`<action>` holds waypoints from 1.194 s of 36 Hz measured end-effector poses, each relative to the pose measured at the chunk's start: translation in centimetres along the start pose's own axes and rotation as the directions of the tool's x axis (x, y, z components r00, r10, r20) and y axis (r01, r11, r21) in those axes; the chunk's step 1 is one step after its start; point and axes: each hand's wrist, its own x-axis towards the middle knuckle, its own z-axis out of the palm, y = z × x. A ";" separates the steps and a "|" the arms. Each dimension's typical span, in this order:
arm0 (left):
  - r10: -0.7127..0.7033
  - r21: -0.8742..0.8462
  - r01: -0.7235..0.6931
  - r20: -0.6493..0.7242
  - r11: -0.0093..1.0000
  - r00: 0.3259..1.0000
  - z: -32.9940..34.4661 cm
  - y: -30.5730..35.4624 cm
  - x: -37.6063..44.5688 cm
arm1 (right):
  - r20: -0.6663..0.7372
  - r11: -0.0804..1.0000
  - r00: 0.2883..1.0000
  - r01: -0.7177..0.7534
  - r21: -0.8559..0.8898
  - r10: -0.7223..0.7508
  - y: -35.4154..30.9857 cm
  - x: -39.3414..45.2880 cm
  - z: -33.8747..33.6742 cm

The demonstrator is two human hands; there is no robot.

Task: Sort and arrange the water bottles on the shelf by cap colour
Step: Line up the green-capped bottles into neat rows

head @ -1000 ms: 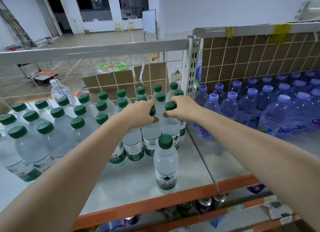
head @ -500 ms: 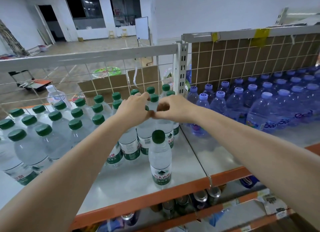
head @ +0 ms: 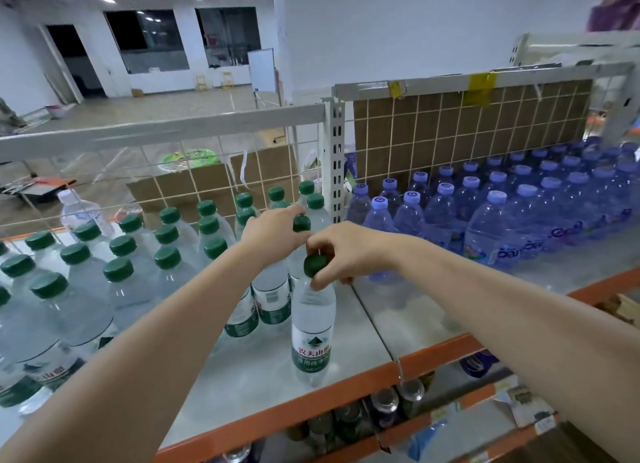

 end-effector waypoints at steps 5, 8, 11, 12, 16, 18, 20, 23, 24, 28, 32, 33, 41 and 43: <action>-0.012 0.031 0.012 0.016 0.999 1.000 0.2 0.0 0.8 | -0.158 0.998 0.987 -0.030 0.053 0.038 1.5 0.1 -1.8; -0.006 0.021 0.005 0.041 1.000 0.999 0.0 0.0 1.0 | -0.236 0.997 0.969 -0.061 0.052 0.071 2.6 0.8 -2.7; -0.002 -0.023 0.003 0.065 1.000 0.998 -0.1 -0.1 1.2 | -0.303 0.996 0.950 -0.087 -0.003 0.082 3.9 1.6 -3.1; 0.000 -0.030 0.002 0.073 1.000 0.997 -0.2 -0.1 1.2 | -0.317 0.995 0.944 -0.100 -0.009 0.093 4.3 2.0 -3.2; 0.011 -0.060 -0.004 0.113 0.998 0.994 -0.4 0.0 1.3 | -0.339 0.991 0.932 -0.131 0.019 0.130 5.4 3.1 -3.1; 0.019 -0.069 -0.011 0.123 0.998 0.992 -0.5 0.0 1.4 | -0.350 0.990 0.926 -0.134 0.035 0.138 5.5 3.6 -3.1; 0.030 -0.069 -0.022 0.128 0.997 0.991 -0.5 -0.2 1.5 | -0.353 0.989 0.924 -0.140 0.050 0.149 5.5 4.1 -3.1; 0.046 -0.057 -0.039 0.138 0.998 0.989 -0.5 -0.3 1.6 | -0.366 0.984 0.914 -0.156 0.086 0.177 5.7 4.8 -3.1; 0.050 -0.043 -0.044 0.141 0.998 0.989 -0.5 -0.3 1.7 | -0.368 0.982 0.911 -0.158 0.102 0.185 5.7 5.0 -3.1; 0.056 0.019 -0.060 0.164 0.998 0.985 -0.6 -0.4 1.9 | -0.372 0.983 0.911 -0.145 0.111 0.177 5.9 5.1 -3.0; 0.061 0.038 -0.069 0.182 0.997 0.981 -0.9 -0.5 2.2 | -0.331 0.985 0.928 -0.152 0.077 0.169 5.9 5.2 -3.4; 0.061 0.031 -0.068 0.185 0.997 0.981 -0.9 -0.5 2.2 | -0.315 0.985 0.934 -0.154 0.072 0.169 5.9 5.3 -3.5; 0.083 -0.057 -0.075 0.172 0.996 0.981 -0.7 -0.8 2.4 | -0.244 0.994 0.964 -0.113 -0.004 0.109 6.2 5.0 -4.1; 0.088 -0.075 -0.077 0.160 0.994 0.983 -0.5 -0.8 2.4 | -0.228 0.993 0.966 -0.121 0.012 0.121 6.2 4.9 -4.2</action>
